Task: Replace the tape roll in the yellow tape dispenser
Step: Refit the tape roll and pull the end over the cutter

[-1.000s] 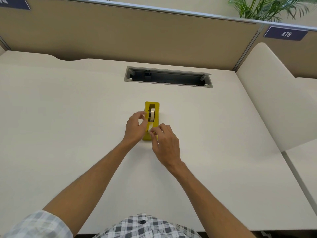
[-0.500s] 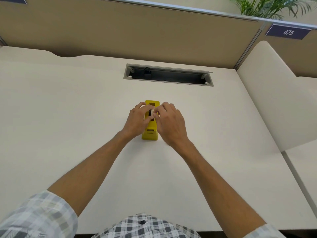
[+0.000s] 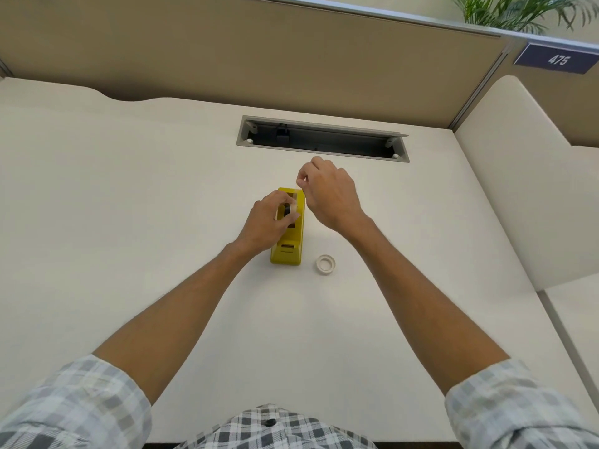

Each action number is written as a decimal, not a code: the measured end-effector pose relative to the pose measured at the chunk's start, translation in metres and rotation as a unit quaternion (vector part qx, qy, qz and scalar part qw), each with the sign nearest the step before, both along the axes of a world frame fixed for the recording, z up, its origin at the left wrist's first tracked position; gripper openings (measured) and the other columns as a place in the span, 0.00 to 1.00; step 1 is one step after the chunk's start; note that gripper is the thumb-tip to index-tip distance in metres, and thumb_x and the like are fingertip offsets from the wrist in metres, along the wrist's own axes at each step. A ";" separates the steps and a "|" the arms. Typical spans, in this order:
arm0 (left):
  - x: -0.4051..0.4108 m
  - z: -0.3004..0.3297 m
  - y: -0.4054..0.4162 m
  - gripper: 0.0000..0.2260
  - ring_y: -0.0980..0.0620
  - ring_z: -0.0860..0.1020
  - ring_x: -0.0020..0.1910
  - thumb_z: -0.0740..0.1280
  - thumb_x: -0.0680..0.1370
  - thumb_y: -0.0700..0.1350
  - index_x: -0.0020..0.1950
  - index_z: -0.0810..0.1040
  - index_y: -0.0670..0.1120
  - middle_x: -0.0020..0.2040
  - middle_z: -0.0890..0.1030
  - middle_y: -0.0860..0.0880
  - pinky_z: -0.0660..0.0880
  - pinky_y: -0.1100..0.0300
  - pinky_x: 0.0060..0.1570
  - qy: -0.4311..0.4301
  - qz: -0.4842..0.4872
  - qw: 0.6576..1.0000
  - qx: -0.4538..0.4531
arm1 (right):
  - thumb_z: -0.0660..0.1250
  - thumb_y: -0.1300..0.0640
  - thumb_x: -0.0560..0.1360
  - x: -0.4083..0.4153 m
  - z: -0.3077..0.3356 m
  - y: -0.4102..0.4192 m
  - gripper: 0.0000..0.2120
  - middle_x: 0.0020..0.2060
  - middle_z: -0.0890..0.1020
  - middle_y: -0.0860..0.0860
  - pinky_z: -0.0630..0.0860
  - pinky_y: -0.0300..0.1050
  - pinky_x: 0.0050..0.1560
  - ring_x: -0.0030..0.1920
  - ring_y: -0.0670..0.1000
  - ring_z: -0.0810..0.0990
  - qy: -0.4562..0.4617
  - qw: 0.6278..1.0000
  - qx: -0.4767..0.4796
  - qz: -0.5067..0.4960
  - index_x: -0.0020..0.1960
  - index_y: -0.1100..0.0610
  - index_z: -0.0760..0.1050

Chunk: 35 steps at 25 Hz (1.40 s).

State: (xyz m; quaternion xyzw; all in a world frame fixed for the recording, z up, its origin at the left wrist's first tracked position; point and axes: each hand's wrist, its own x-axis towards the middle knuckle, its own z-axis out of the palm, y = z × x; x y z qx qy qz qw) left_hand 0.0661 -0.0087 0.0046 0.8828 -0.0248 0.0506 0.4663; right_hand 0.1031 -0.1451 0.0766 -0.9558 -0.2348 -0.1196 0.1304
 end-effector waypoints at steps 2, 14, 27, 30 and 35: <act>0.003 -0.001 0.001 0.10 0.47 0.77 0.57 0.69 0.76 0.46 0.56 0.76 0.46 0.58 0.80 0.48 0.72 0.57 0.54 0.009 0.007 1.000 -0.012 | 0.61 0.56 0.81 0.005 -0.001 0.003 0.09 0.54 0.79 0.52 0.69 0.41 0.48 0.51 0.49 0.75 0.008 1.000 -0.007 -0.001 0.56 0.56 0.77; 0.013 0.001 0.008 0.17 0.49 0.58 0.75 0.74 0.71 0.45 0.59 0.79 0.51 0.72 0.68 0.50 0.59 0.48 0.70 0.039 -0.021 0.997 0.068 | 0.61 0.53 0.80 0.008 -0.009 0.004 0.11 0.55 0.79 0.52 0.72 0.43 0.51 0.51 0.50 0.76 0.033 0.999 -0.031 0.000 0.57 0.56 0.77; 0.003 0.004 0.009 0.16 0.55 0.74 0.59 0.70 0.76 0.46 0.63 0.76 0.48 0.62 0.78 0.50 0.71 0.58 0.58 0.027 -0.004 0.999 -0.025 | 0.61 0.53 0.81 0.007 -0.016 0.002 0.10 0.55 0.79 0.52 0.70 0.41 0.48 0.50 0.50 0.76 0.042 0.999 -0.020 -0.002 0.57 0.56 0.77; 0.004 0.005 0.008 0.25 0.54 0.73 0.63 0.73 0.73 0.47 0.68 0.71 0.48 0.62 0.79 0.50 0.65 0.61 0.61 0.044 0.013 0.999 -0.029 | 0.61 0.53 0.80 0.009 -0.020 0.002 0.11 0.55 0.79 0.53 0.70 0.41 0.48 0.51 0.50 0.76 0.050 0.998 -0.024 -0.004 0.58 0.57 0.77; 0.003 0.006 0.005 0.31 0.52 0.73 0.62 0.74 0.72 0.41 0.72 0.66 0.49 0.63 0.78 0.49 0.67 0.63 0.57 0.043 0.005 0.999 -0.023 | 0.61 0.54 0.81 0.011 -0.028 0.005 0.11 0.54 0.79 0.53 0.71 0.42 0.46 0.49 0.50 0.76 0.066 0.997 -0.042 -0.001 0.58 0.57 0.76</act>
